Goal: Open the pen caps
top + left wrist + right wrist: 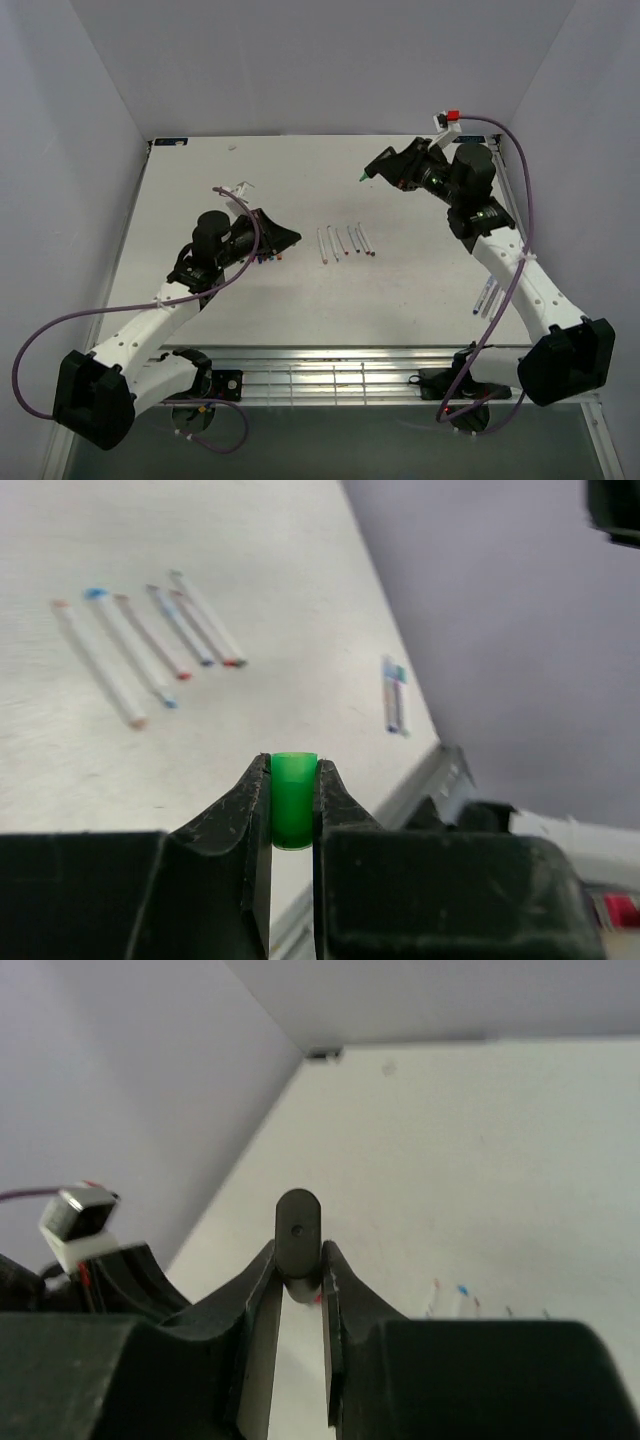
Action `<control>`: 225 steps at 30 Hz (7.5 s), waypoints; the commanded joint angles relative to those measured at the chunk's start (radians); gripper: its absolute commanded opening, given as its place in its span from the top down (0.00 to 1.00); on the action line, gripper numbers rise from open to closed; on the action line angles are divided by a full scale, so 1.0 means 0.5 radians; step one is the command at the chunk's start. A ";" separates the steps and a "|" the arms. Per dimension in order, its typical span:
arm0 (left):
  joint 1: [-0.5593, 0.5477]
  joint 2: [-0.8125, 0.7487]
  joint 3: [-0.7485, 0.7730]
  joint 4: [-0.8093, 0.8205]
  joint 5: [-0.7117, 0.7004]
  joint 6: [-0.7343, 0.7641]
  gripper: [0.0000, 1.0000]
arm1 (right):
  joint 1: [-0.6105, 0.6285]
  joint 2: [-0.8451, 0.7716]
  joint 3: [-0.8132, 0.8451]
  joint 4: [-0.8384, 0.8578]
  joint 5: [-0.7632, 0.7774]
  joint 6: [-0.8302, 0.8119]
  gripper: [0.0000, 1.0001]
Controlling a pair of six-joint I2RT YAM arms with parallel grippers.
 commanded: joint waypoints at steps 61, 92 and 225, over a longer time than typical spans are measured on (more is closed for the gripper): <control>0.614 0.884 -0.126 -0.272 -1.186 0.212 0.62 | -0.134 1.502 0.767 -1.453 0.066 -0.967 0.39; 0.516 0.221 0.055 -0.941 -1.413 -0.058 0.02 | -0.609 0.226 -0.199 -1.693 1.213 -0.271 0.35; -0.362 0.620 0.424 0.007 -0.465 -0.294 0.31 | 0.498 0.139 -0.387 -0.364 -0.502 -0.492 0.92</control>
